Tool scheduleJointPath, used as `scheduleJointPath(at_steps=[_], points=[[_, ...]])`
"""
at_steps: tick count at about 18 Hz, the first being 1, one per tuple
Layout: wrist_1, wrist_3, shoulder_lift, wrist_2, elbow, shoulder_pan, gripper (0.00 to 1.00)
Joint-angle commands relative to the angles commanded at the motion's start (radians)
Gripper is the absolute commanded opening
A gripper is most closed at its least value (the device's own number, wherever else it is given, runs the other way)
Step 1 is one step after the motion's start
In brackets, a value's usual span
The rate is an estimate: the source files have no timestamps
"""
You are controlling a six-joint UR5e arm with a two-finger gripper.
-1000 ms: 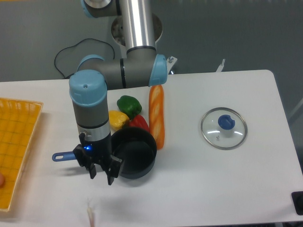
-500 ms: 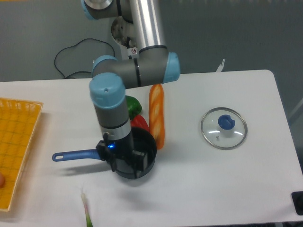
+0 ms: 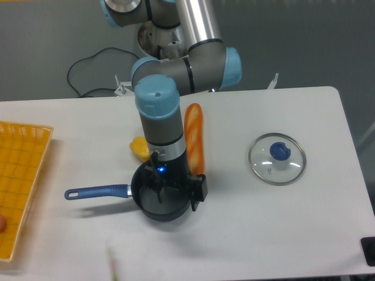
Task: Place the green onion in the pot
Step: 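Move the open gripper up over the saucepan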
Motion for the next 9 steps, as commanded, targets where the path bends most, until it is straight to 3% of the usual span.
scheduleJointPath(at_steps=[9], points=[[-0.236, 0.158, 0.063, 0.012, -0.006, 0.074, 1.0]])
